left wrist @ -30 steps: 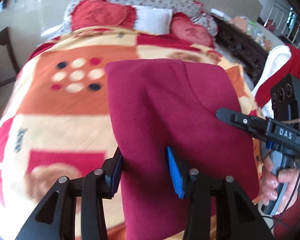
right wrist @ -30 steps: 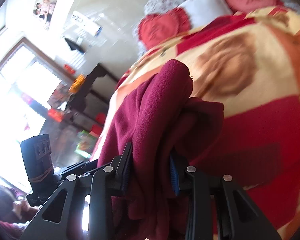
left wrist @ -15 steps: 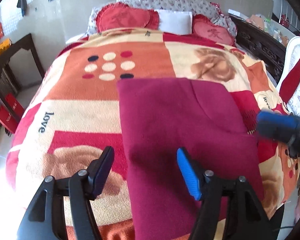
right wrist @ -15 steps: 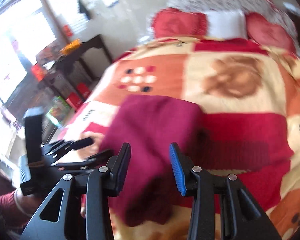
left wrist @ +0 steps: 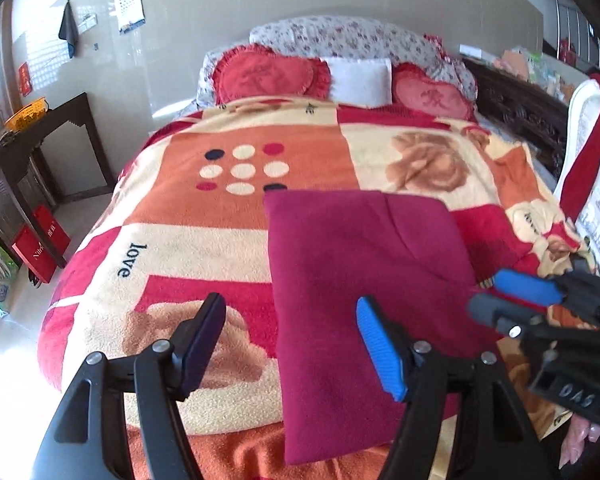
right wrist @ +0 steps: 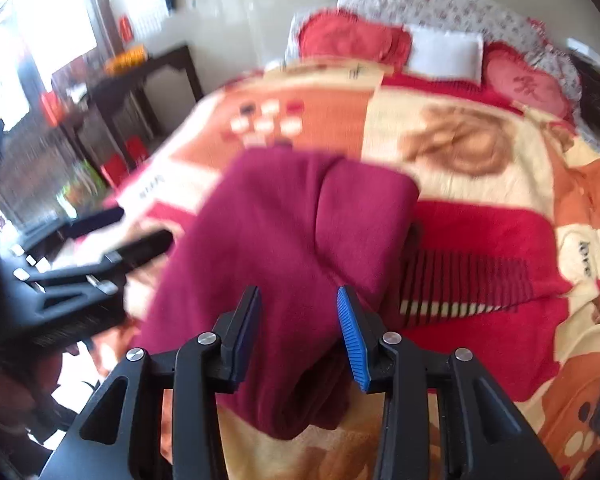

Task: Fold small clothes

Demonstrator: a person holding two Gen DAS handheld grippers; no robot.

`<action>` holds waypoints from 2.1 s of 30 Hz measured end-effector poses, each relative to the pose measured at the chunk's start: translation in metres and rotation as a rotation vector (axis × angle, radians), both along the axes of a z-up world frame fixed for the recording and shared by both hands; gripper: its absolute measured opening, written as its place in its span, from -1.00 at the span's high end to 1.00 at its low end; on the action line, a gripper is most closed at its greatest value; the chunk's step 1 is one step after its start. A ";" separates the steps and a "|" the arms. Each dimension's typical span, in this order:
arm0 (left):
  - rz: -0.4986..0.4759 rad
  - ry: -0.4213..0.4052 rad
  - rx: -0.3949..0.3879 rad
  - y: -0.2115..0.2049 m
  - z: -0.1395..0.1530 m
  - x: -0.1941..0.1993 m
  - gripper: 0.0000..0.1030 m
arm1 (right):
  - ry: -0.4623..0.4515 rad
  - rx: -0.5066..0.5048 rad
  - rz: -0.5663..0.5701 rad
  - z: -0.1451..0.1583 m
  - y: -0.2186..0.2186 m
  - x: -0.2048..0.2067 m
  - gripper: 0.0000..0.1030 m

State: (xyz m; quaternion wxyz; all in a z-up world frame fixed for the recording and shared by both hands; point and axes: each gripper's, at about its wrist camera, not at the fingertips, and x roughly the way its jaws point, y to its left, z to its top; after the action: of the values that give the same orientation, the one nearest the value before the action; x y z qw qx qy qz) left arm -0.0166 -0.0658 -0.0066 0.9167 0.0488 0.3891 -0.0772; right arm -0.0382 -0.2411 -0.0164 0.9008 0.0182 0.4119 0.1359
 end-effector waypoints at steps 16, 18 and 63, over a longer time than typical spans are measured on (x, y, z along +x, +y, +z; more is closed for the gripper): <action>0.042 -0.045 -0.015 0.012 0.019 -0.020 -0.63 | -0.062 -0.040 -0.116 0.016 0.007 -0.014 0.15; 0.045 -0.038 -0.021 0.014 0.018 -0.021 -0.63 | -0.038 -0.044 -0.127 0.013 0.008 -0.011 0.15; 0.100 -0.001 -0.060 0.033 0.005 0.002 -0.63 | 0.017 -0.063 -0.183 -0.004 0.030 0.026 0.15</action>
State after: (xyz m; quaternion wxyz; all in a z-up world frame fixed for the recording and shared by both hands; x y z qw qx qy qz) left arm -0.0142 -0.0328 -0.0013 0.9207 0.0017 0.3879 -0.0428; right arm -0.0126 -0.2106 -0.0203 0.9060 0.0286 0.4204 0.0398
